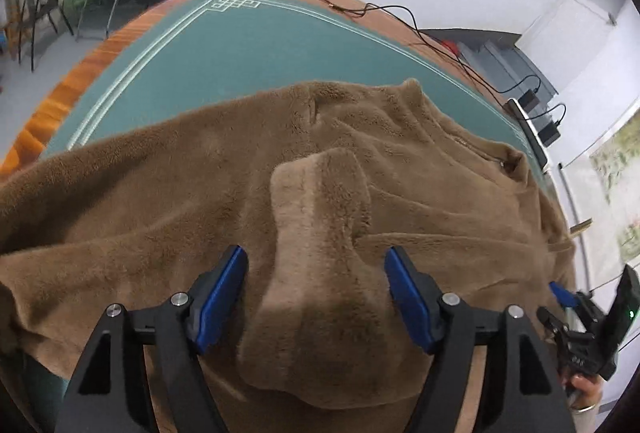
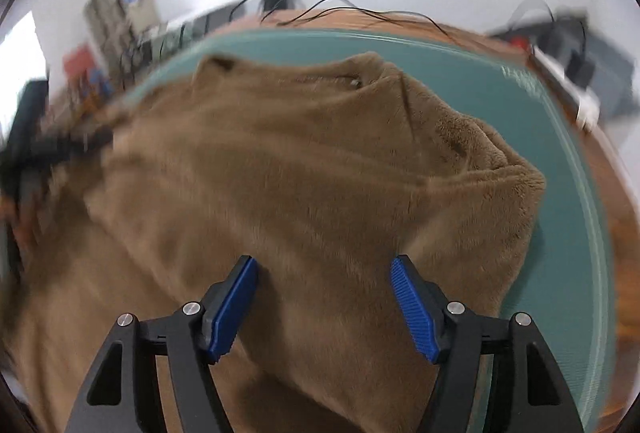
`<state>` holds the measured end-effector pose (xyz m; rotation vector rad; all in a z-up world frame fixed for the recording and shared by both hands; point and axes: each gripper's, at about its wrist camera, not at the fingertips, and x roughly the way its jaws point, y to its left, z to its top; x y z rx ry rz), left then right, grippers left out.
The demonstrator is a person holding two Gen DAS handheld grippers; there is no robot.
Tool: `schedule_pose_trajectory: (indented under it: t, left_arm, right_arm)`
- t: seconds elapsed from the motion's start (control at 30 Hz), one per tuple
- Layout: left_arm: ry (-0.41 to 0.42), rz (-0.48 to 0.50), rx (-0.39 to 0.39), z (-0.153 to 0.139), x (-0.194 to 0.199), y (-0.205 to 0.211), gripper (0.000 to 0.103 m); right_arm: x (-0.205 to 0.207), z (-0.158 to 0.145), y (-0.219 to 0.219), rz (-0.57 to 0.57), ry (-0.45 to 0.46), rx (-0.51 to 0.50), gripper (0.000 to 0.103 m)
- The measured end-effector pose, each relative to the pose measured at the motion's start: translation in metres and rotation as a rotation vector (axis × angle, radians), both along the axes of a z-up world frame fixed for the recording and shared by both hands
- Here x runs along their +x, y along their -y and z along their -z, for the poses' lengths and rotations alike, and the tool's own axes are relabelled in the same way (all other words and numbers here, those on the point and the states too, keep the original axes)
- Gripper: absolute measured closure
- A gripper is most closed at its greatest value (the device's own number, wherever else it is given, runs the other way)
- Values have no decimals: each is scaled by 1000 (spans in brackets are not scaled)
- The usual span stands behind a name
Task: Fold clothes
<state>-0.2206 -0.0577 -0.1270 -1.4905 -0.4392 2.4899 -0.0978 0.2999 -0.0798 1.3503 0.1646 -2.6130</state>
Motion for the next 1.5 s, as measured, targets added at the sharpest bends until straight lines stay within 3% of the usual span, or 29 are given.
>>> schedule_pose_trajectory:
  t: [0.07,0.33,0.43,0.57,0.73,0.8,0.83,0.9,0.97,1.03,1.17,1.23,1.3,1.37,1.4,1.43,1.47,1.5]
  left_arm:
    - [-4,-10,20,-3,-3,4,27]
    - [-11,-59,-6,-13,-13,20,26]
    - [7,-52,-13,-11,-22,17,24]
    - [47,0,-17,-3,-34,1,23]
    - [32,34,-81,-1,-39,-16,24]
    - [23,33,-85,-2,-40,-15,41]
    - [17,27,-95,-4,-40,-12,59]
    - [9,23,-31,-5,-39,-3,75]
    - [-14,17,28,-9,-36,3,80]
    - [-71,6,24,-19,-30,3,80]
    - [-160,-23,-36,-31,-25,-5,80]
    - [-139,-23,-74,-25,-30,-9,78]
    - [-97,-16,-92,-15,-32,-9,74]
    - [-75,-15,-105,-8,-33,-9,71]
    - [-89,-21,-108,-10,-30,-9,69]
    - [-102,-28,-112,-12,-28,-10,64]
    - [-119,-33,-126,-14,-26,-11,57]
    - [-135,-33,-153,-17,-25,-14,52]
  right_arm:
    - [9,1,2,-34,3,52,31]
    - [17,1,-15,-31,81,36,26]
    - [17,-21,-13,-18,19,42,26]
    - [-14,-49,-12,20,-71,-12,23]
    - [-74,-27,-6,14,34,-95,23]
    - [-89,-9,-1,-14,116,-124,23]
    - [-87,-9,2,-16,104,-101,22]
    - [-84,-8,7,-21,81,-55,22]
    - [-81,-7,12,-26,57,-8,33]
    - [-78,-6,18,-31,34,38,72]
    - [-75,-14,19,77,-112,259,76]
    - [-81,-11,8,73,-42,154,75]
    - [-76,-12,4,54,-35,97,75]
    - [-62,-22,3,36,-68,76,71]
    - [-55,-27,2,26,-83,56,57]
    - [-50,-31,1,16,-89,15,31]
    - [-47,-31,2,9,-84,-13,20]
    - [-46,-31,4,4,-75,-30,15]
